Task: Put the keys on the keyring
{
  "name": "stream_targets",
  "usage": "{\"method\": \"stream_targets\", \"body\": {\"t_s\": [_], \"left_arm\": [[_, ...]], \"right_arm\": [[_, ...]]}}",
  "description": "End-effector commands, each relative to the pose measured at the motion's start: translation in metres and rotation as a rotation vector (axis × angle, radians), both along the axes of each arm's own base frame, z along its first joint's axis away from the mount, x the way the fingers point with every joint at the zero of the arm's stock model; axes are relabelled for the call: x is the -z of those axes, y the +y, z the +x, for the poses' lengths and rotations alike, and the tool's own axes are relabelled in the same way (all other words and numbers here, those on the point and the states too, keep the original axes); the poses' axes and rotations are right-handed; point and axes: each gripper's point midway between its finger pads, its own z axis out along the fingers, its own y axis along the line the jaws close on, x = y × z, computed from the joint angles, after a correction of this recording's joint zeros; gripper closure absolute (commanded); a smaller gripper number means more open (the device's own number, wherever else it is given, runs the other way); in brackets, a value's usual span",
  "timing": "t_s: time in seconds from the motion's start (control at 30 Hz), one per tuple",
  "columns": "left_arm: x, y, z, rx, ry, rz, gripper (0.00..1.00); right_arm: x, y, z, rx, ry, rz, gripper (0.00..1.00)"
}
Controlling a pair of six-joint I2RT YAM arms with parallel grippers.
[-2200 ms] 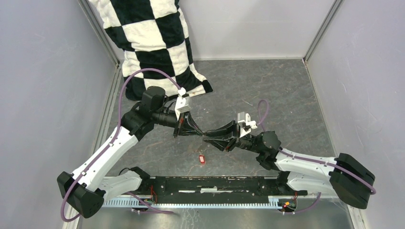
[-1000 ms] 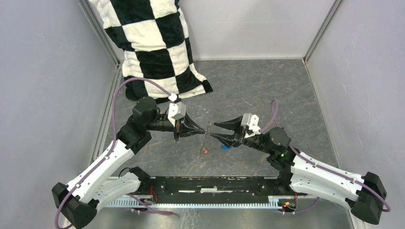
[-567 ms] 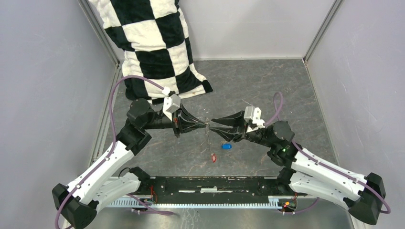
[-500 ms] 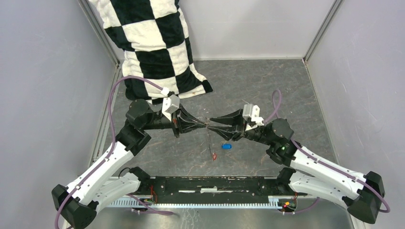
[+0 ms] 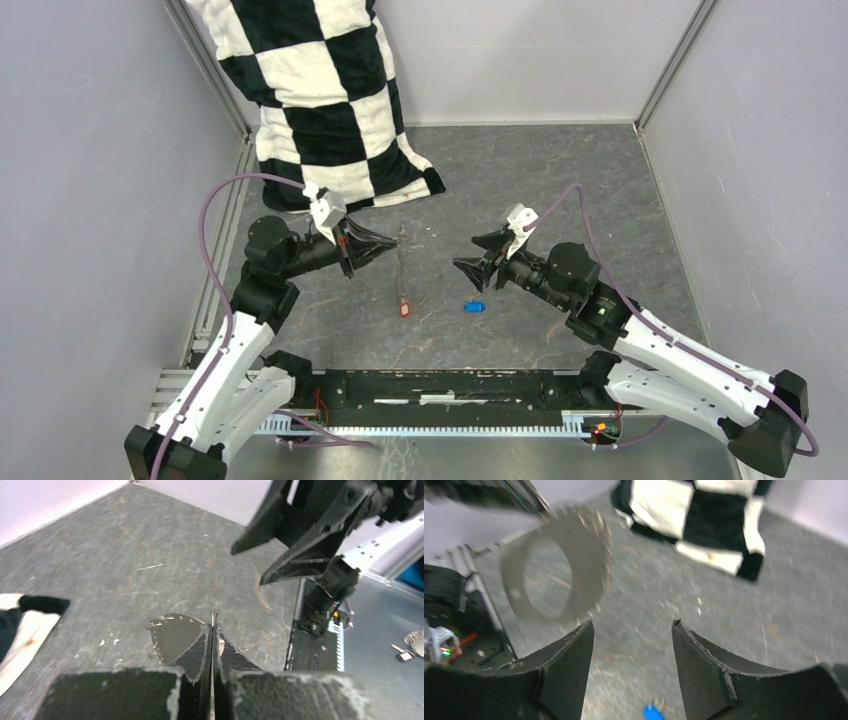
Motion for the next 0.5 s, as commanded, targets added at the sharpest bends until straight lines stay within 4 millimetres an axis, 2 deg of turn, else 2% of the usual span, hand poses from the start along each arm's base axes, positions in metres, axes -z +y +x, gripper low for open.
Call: {"method": "stream_targets", "body": {"t_s": [0.0, 0.17, 0.23, 0.33, 0.47], "left_arm": [[0.004, 0.017, 0.004, -0.008, -0.001, 0.030, 0.98], [0.015, 0.024, 0.005, -0.022, 0.032, 0.068, 0.98], [0.017, 0.024, 0.006, -0.022, 0.039, 0.081, 0.98], [0.021, 0.026, 0.007, -0.023, 0.058, 0.105, 0.98], [0.022, 0.026, 0.004, -0.018, 0.057, 0.113, 0.98]], "right_arm": [[0.077, -0.034, 0.015, 0.210, 0.171, -0.133, 0.37], [0.155, -0.027, 0.003, 0.181, 0.340, -0.204, 0.43], [0.179, -0.027, 0.001, 0.213, 0.428, -0.216, 0.47], [0.197, -0.027, 0.000, 0.261, 0.491, -0.225, 0.49], [0.206, -0.025, 0.003, 0.300, 0.510, -0.218, 0.51]]}}
